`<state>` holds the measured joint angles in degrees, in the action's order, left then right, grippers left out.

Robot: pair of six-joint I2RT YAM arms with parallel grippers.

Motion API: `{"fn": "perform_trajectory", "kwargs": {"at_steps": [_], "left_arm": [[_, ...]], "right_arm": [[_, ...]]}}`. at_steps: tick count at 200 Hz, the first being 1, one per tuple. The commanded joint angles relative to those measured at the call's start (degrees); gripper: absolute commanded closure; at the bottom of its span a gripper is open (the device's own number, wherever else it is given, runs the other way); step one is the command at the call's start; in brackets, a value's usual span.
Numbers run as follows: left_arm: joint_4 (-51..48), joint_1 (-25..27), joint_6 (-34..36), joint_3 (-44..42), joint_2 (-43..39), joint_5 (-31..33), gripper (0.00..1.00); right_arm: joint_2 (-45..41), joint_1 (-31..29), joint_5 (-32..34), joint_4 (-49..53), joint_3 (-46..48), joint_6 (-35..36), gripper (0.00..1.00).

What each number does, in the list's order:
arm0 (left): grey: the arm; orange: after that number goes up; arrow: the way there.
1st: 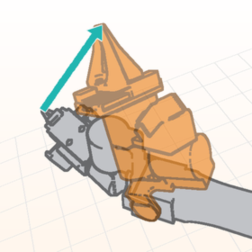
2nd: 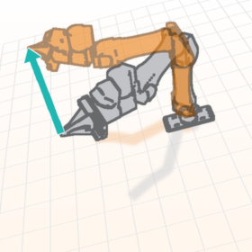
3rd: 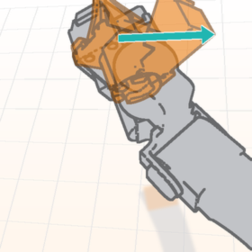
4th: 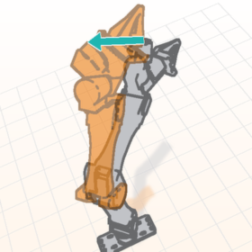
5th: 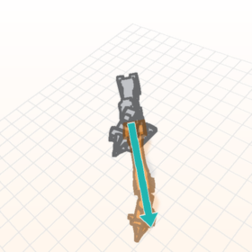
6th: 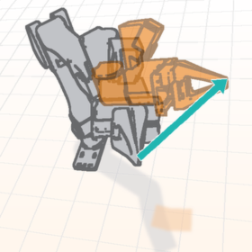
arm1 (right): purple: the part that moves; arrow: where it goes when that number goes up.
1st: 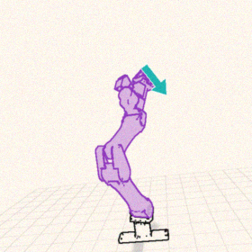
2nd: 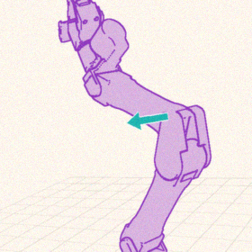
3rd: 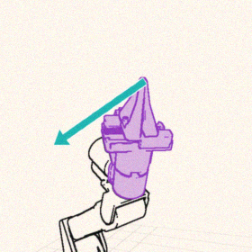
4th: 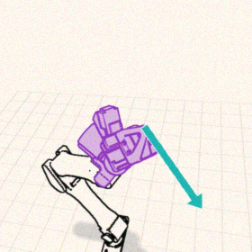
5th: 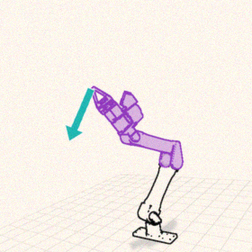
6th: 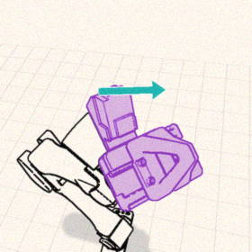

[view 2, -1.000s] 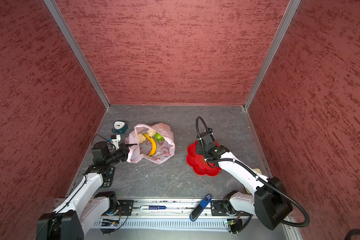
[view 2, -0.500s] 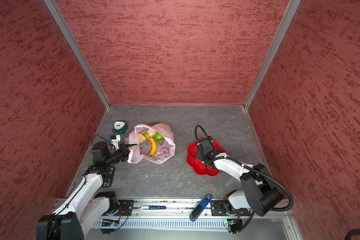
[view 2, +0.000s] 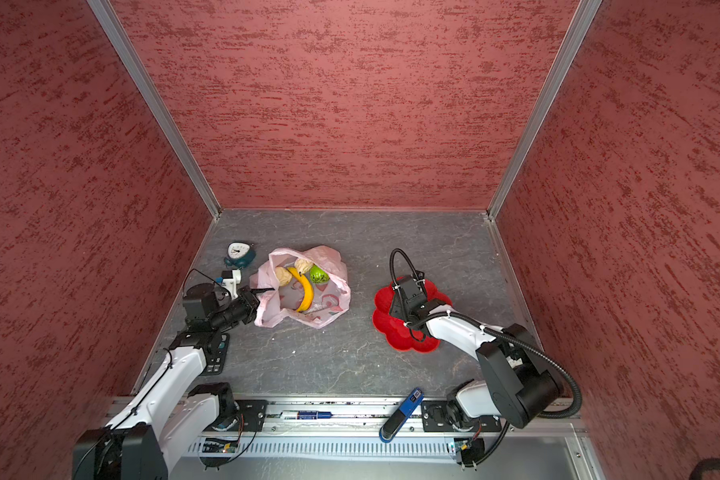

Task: Take the fake fruits out of the plastic bag
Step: 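Carry the red apple over the red flower bowl with the right gripper, then release the apple into the bowl and move the right gripper over the bag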

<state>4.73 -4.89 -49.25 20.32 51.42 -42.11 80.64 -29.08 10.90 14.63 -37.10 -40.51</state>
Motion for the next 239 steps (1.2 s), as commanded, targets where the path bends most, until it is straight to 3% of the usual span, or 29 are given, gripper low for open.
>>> {"fn": "perform_trajectory", "kwargs": {"at_steps": [1, 78, 102, 122, 179, 216, 239], "left_arm": [[-0.2, -0.4, 0.7, 0.5, -0.5, -0.2, 0.95], [-1.2, -0.4, 1.3, 1.2, -0.8, -0.8, 0.95], [-2.5, -0.4, 2.2, 1.9, -1.1, -1.3, 0.95], [-3.9, -0.4, 3.2, 2.8, -1.1, -1.9, 0.95], [-10.2, -0.1, 8.3, 5.1, -2.1, -3.0, 0.95], [-11.2, 0.6, 8.9, 5.0, -2.5, -2.5, 0.95], [-11.1, 0.6, 8.7, 4.7, -2.5, -1.8, 0.95]], "right_arm": [[0.6, 0.4, 0.9, 1.1, -0.1, -0.4, 0.26], [-7.5, 0.4, 4.4, 11.0, -9.5, 6.1, 0.12], [-10.4, 0.4, 4.4, 14.1, -13.2, 8.2, 0.13], [-13.7, -0.4, 1.6, 13.3, -16.2, 11.8, 0.22], [-11.1, -17.7, 4.2, 8.5, -32.9, 22.9, 0.4], [-0.2, -28.7, 1.6, 7.0, -44.1, 29.1, 0.45], [8.2, -30.1, -3.3, 6.3, -47.3, 27.5, 0.48]]}}
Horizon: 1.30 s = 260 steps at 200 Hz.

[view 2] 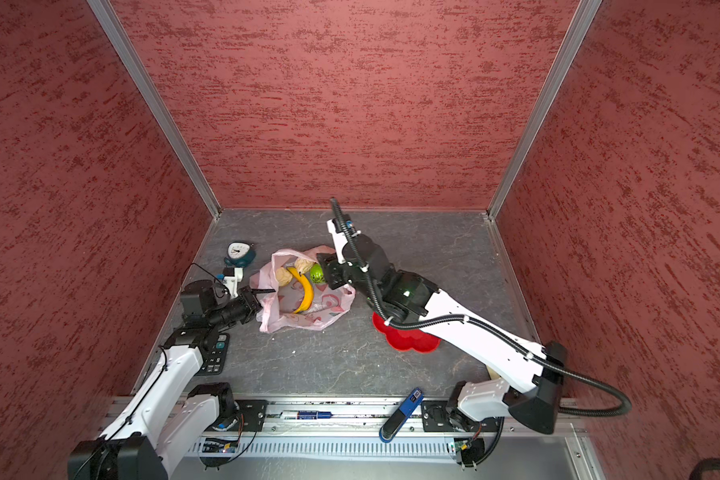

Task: Take the fake fruits out of the plastic bag
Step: 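Release the apple into the bowl and move the right gripper over the bag, then lower the right gripper into the bag onto the green fruit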

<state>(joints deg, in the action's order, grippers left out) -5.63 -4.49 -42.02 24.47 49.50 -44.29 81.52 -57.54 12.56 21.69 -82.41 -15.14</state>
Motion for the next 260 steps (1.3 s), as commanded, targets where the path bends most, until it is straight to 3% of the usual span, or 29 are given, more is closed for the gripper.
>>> {"fn": "perform_trajectory", "kwargs": {"at_steps": [1, 64, 85, 108, 144, 196, 260], "left_arm": [[-0.7, 0.2, 1.5, 0.5, -0.5, 0.4, 0.95], [0.6, 0.3, -0.5, -0.8, -2.0, 2.3, 0.98], [1.7, 0.3, -1.4, -1.8, -3.4, 2.7, 0.99], [2.1, 0.4, -1.6, -2.9, -4.1, 2.3, 0.99], [3.9, 0.7, -2.2, -6.1, -4.5, 1.9, 0.99], [5.9, 0.8, -1.9, -7.3, -3.8, 0.8, 0.99], [6.2, 0.8, -1.6, -7.3, -4.0, -0.2, 0.99]], "right_arm": [[7.6, -1.6, -5.2, -0.9, -2.0, 2.0, 0.48], [21.3, -0.1, -9.5, -1.1, -1.0, -3.9, 0.51], [24.8, 0.9, -9.2, -1.3, -1.1, -5.2, 0.46], [28.4, 2.6, -6.9, -2.8, -1.9, -8.4, 0.33], [34.7, 3.2, 2.9, -4.3, -5.0, -14.7, 0.17], [39.1, 4.4, 6.8, -10.1, -6.3, -20.7, 0.11], [42.3, 6.0, 7.8, -12.4, -9.1, -22.4, 0.09]]}}
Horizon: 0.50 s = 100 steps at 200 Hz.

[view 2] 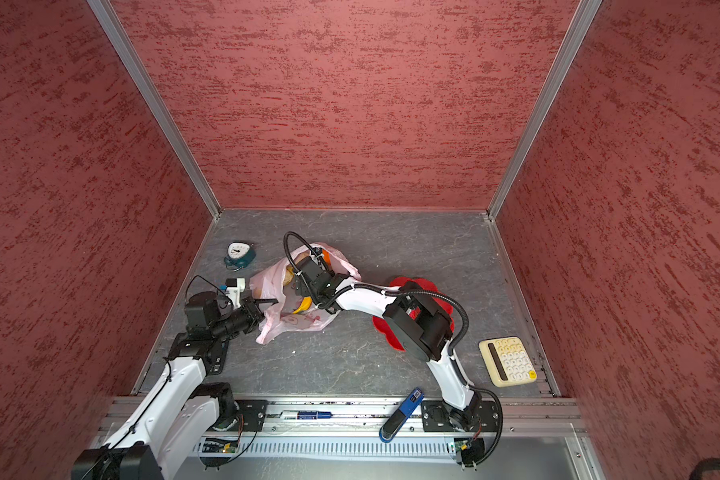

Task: Take the fake fruits out of the plastic bag
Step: 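Lower the right gripper into the bag onto the green fruit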

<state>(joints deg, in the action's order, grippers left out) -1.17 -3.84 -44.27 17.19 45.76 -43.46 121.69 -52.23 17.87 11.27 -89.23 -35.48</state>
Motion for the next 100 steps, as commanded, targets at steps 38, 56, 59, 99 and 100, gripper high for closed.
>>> {"fn": "perform_trajectory", "kwargs": {"at_steps": [38, 56, 59, 99, 100], "left_arm": [[1.9, 0.1, 0.9, -0.1, -0.2, -1.5, 0.99], [1.9, 0.1, 1.0, -0.1, -0.2, -1.8, 0.99], [1.9, 0.1, 0.9, -0.1, -0.2, -1.8, 0.99], [1.8, 0.1, 1.0, -0.1, -0.3, -2.2, 0.99], [1.8, 0.1, 1.0, -0.1, -0.3, -2.2, 0.99]], "right_arm": [[4.4, 1.7, 2.4, -2.3, -4.2, -2.8, 0.08], [5.7, 2.0, 2.4, -2.3, -5.3, -2.9, 0.08], [5.8, 2.0, 2.4, -2.3, -5.5, -3.0, 0.08], [7.7, 3.0, 2.5, -3.1, -6.5, -3.9, 0.09], [7.7, 3.1, 2.5, -3.2, -6.5, -4.0, 0.09]]}}
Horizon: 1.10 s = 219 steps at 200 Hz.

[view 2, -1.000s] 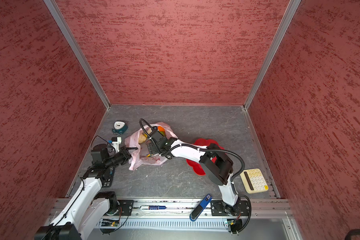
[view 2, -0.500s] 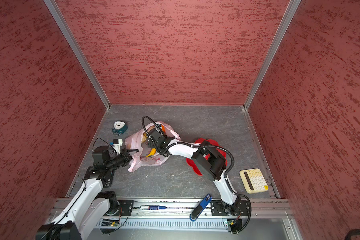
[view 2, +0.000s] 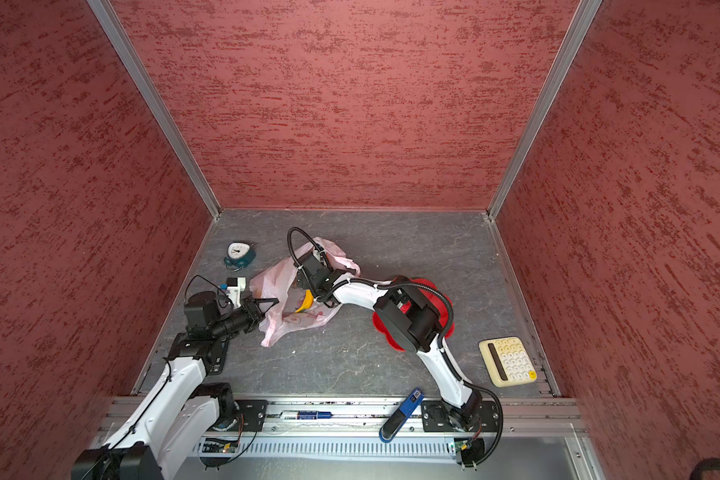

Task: Take the fake fruits out of the plastic bag
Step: 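Lower the right gripper into the bag onto the green fruit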

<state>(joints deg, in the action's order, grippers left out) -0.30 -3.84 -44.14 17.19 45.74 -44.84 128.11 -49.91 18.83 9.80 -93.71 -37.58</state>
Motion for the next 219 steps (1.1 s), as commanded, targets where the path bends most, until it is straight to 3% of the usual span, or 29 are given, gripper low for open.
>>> {"fn": "perform_trajectory", "kwargs": {"at_steps": [1, 129, 164, 196, 219], "left_arm": [[0.9, 0.1, 0.9, -0.1, -0.3, -0.9, 0.99], [1.3, 0.0, 0.6, -0.6, 0.2, -0.8, 0.99], [1.9, 0.0, 0.2, -0.5, 0.7, -0.8, 0.99], [2.5, 0.0, -0.2, -0.1, 1.0, -0.5, 0.99], [3.4, 0.1, -0.7, 0.1, 1.5, -0.6, 0.99]], "right_arm": [[1.3, 0.8, 1.5, -1.7, -2.1, -1.9, 0.09], [4.0, 2.8, -0.9, -6.7, -1.7, -2.4, 0.19], [3.2, 2.8, -1.9, -8.8, -0.1, -1.5, 0.37], [1.8, 2.8, -3.0, -8.6, 0.7, -0.3, 0.58], [0.2, 2.8, -3.3, -8.7, 2.0, 0.1, 0.67]]}}
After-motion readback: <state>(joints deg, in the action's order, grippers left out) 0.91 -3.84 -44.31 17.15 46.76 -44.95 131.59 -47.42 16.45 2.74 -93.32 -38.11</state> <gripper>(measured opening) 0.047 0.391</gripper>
